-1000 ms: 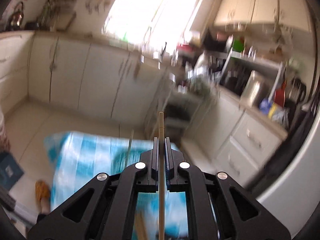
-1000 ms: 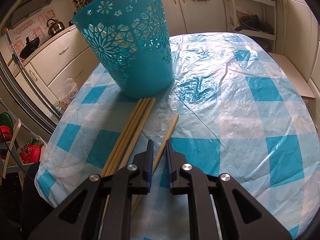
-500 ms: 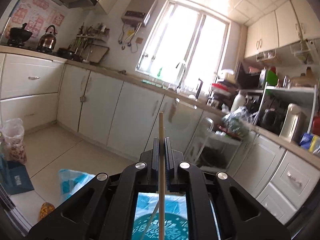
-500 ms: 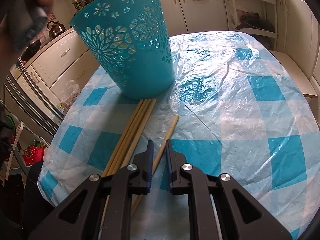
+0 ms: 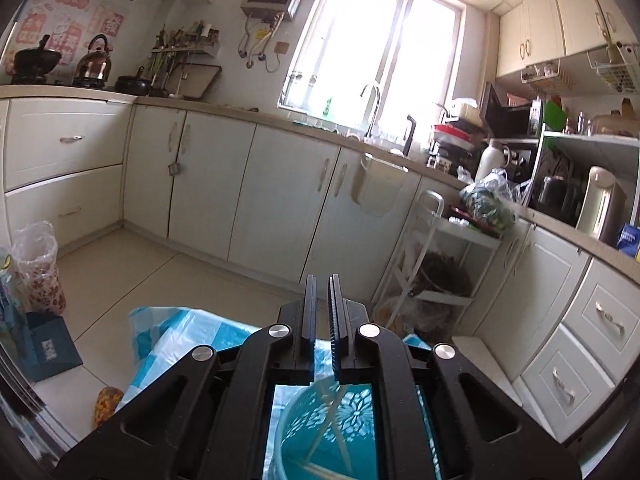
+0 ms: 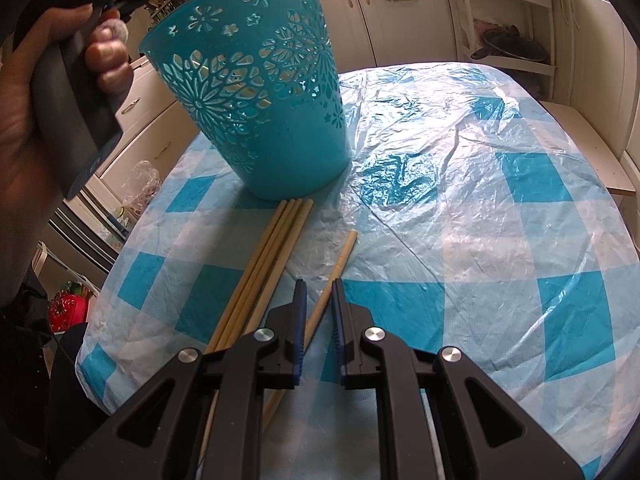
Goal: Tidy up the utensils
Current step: 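Lift the chopstick with the left tool into the basket and release it, then grasp a loose chopstick with the right tool and drop it into the basket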
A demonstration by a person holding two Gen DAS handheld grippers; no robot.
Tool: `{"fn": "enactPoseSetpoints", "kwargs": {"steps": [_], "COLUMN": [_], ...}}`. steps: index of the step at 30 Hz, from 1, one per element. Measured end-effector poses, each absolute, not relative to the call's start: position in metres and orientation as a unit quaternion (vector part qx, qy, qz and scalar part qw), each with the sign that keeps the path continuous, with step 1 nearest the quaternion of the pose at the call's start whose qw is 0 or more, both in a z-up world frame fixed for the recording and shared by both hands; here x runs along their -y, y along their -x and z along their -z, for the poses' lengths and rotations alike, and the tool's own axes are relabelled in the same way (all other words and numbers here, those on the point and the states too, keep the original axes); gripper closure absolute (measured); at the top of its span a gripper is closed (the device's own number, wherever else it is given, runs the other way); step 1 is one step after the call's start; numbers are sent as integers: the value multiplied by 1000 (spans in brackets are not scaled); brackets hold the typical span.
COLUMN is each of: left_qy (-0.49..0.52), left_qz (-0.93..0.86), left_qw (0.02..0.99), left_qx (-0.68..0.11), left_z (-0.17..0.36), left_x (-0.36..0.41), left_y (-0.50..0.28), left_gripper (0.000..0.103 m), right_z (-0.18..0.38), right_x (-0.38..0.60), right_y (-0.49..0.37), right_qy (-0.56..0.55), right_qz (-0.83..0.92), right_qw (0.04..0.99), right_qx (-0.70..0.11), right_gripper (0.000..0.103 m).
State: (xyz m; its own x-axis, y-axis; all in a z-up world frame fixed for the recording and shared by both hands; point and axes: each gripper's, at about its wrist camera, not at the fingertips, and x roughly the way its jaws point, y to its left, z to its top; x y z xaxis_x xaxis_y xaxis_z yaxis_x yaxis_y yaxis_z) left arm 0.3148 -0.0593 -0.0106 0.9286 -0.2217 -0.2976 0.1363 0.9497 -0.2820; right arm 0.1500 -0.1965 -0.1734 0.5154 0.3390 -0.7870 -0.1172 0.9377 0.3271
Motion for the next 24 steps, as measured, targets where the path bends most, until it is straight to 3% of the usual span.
{"fn": "enactPoseSetpoints", "kwargs": {"steps": [5, 7, 10, 13, 18, 21, 23, 24], "left_qy": [118, 122, 133, 142, 153, 159, 160, 161], "left_qz": [100, 96, 86, 76, 63, 59, 56, 54], "left_qw": [970, 971, 972, 973, 967, 960, 955, 952], "left_qx": [-185, -183, -174, -167, -192, -223, -242, -254], "left_z": [9, 7, 1, -1, 15, 36, 51, 60], "left_x": [52, 46, 29, 9, -21, -35, -43, -47], "left_y": [-304, -295, -276, -254, -221, -208, -201, -198], "left_gripper": [91, 73, 56, 47, 36, 35, 34, 34], "right_z": [172, 172, 172, 171, 166, 155, 155, 157], "right_x": [196, 196, 193, 187, 171, 171, 179, 183], "right_y": [-150, -149, -149, -148, -146, -145, -150, -152], "right_qy": [-115, -113, -103, -79, -33, -38, -60, -72], "right_qz": [-131, -129, -125, -121, -154, -161, -148, -142], "right_qw": [862, 863, 865, 870, 873, 877, 873, 870], "right_qx": [-476, -476, -474, -472, -462, -450, -460, -466], "right_gripper": [90, 89, 89, 89, 94, 94, 91, 84]}}
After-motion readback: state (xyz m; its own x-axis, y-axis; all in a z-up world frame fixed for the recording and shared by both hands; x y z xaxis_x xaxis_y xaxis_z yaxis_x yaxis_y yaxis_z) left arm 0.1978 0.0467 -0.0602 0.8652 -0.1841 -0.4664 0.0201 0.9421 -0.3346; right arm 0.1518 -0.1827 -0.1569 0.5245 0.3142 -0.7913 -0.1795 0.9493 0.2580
